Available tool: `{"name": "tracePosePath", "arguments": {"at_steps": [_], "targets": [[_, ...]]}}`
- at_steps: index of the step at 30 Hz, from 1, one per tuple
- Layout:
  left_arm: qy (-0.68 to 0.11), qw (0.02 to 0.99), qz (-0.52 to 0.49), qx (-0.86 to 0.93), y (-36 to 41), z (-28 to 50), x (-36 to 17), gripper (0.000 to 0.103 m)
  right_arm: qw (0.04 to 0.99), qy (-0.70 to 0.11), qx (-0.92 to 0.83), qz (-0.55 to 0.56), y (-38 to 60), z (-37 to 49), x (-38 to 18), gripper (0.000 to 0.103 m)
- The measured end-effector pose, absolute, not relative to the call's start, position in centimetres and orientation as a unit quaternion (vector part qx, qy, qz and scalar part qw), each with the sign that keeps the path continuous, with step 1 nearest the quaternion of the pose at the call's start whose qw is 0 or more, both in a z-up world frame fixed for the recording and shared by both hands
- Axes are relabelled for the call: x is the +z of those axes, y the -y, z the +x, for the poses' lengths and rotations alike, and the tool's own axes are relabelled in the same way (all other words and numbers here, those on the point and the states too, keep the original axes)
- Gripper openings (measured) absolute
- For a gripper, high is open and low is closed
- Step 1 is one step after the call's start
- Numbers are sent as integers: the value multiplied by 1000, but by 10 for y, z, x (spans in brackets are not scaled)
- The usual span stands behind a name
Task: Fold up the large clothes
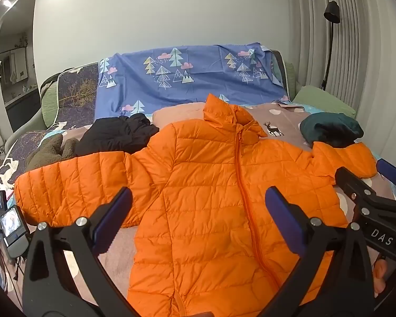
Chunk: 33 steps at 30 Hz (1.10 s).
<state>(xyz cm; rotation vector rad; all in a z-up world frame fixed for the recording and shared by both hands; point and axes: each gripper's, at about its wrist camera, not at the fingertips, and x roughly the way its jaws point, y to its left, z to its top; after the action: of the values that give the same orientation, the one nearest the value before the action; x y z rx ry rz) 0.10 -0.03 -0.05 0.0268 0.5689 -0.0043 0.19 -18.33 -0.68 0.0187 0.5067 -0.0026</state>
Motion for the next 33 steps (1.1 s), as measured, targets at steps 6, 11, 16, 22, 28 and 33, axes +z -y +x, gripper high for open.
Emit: {"name": "tracePosePath", "arguments": {"at_steps": [6, 11, 16, 22, 28, 33], "targets": [[-280, 960, 14, -4, -1, 2, -1, 101, 967, -253, -3, 9, 183, 3, -8, 102], [-283, 959, 7, -4, 0, 3, -4, 101, 967, -253, -4, 9, 186, 4, -4, 102], [-281, 960, 5, -7, -2, 2, -6, 101, 967, -256, -12, 8, 181, 4, -8, 102], [-283, 959, 1, -2, -10, 7, -5, 101, 964, -265, -30, -7, 176, 12, -2, 102], [-276, 961, -8, 8, -21, 2, -1, 101, 967, -253, -21, -13, 167, 10, 5, 102], [-273, 962, -11, 8, -23, 0, -1, 101, 965, -259, -26, -13, 167, 11, 2, 102]]}}
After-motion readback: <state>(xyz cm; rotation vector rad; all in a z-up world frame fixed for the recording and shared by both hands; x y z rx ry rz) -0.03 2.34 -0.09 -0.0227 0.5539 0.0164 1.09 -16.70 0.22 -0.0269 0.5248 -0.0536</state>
